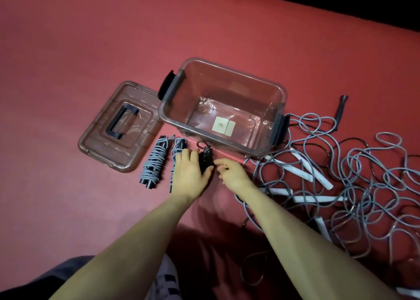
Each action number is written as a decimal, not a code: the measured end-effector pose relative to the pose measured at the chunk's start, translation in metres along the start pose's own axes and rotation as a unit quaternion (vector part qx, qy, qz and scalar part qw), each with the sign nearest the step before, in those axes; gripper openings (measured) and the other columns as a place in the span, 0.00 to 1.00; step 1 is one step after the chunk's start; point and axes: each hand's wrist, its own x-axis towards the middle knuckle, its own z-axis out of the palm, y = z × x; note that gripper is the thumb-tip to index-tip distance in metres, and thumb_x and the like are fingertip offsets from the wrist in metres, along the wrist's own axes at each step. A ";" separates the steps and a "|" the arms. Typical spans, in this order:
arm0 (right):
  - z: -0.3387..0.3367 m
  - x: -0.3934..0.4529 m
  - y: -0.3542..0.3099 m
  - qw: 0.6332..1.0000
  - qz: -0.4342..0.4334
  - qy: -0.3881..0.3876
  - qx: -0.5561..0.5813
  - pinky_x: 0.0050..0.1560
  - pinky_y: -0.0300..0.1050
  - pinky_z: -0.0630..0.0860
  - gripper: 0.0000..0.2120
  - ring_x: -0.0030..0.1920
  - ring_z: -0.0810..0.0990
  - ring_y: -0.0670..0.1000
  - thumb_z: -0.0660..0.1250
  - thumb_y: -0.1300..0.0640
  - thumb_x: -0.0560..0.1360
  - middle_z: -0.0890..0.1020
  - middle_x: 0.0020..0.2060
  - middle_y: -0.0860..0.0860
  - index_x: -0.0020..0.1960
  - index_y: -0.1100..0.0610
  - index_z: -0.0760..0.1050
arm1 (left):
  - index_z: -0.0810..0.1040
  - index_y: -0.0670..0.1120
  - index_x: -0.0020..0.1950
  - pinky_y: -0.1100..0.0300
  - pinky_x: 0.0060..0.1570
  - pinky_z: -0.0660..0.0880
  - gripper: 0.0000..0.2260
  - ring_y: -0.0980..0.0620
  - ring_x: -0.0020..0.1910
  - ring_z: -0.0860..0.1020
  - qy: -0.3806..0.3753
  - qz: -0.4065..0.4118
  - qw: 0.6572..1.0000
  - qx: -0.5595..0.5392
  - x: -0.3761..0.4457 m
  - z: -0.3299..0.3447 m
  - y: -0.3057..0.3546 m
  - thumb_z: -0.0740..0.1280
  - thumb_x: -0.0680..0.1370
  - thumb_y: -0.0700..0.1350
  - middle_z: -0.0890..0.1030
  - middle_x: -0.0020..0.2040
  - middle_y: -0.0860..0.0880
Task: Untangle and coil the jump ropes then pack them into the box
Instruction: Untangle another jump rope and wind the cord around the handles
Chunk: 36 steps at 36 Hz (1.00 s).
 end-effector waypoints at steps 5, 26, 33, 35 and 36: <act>-0.025 -0.027 0.010 0.993 -0.041 0.105 0.015 0.44 0.44 0.73 0.13 0.36 0.75 0.50 0.57 0.72 0.74 0.76 0.32 0.47 0.49 0.66 0.80 | 0.73 0.37 0.52 0.46 0.56 0.67 0.13 0.39 0.53 0.70 0.008 0.009 0.998 -0.061 -0.018 -0.001 0.023 0.62 0.75 0.46 0.72 0.51 0.38; -0.161 -0.054 0.077 0.949 0.035 0.286 -0.125 0.59 0.52 0.70 0.21 0.61 0.73 0.61 0.64 0.62 0.74 0.75 0.59 0.60 0.66 0.62 0.66 | 0.68 0.46 0.70 0.48 0.58 0.70 0.22 0.42 0.61 0.69 -0.181 0.222 0.957 -0.033 0.011 0.069 0.177 0.62 0.75 0.39 0.68 0.68 0.48; -0.173 -0.056 0.081 0.945 -0.023 0.300 -0.130 0.46 0.49 0.71 0.09 0.48 0.76 0.59 0.62 0.66 0.73 0.78 0.44 0.56 0.48 0.59 0.79 | 0.67 0.46 0.69 0.52 0.57 0.70 0.18 0.43 0.61 0.67 -0.182 0.259 0.943 0.100 0.024 0.077 0.198 0.59 0.79 0.41 0.69 0.67 0.49; -0.179 -0.063 0.080 0.935 -0.051 0.329 -0.124 0.47 0.51 0.73 0.09 0.48 0.76 0.58 0.62 0.66 0.73 0.78 0.44 0.55 0.48 0.59 0.80 | 0.70 0.46 0.64 0.54 0.49 0.68 0.13 0.44 0.59 0.68 -0.137 0.261 0.951 0.096 0.022 0.071 0.200 0.58 0.80 0.42 0.72 0.62 0.48; -0.181 -0.068 0.079 0.931 -0.068 0.338 -0.122 0.45 0.51 0.73 0.09 0.47 0.76 0.58 0.63 0.66 0.73 0.78 0.43 0.54 0.47 0.59 0.80 | 0.71 0.45 0.62 0.54 0.46 0.67 0.11 0.45 0.59 0.68 -0.118 0.268 0.952 0.094 0.020 0.067 0.202 0.57 0.81 0.42 0.73 0.60 0.48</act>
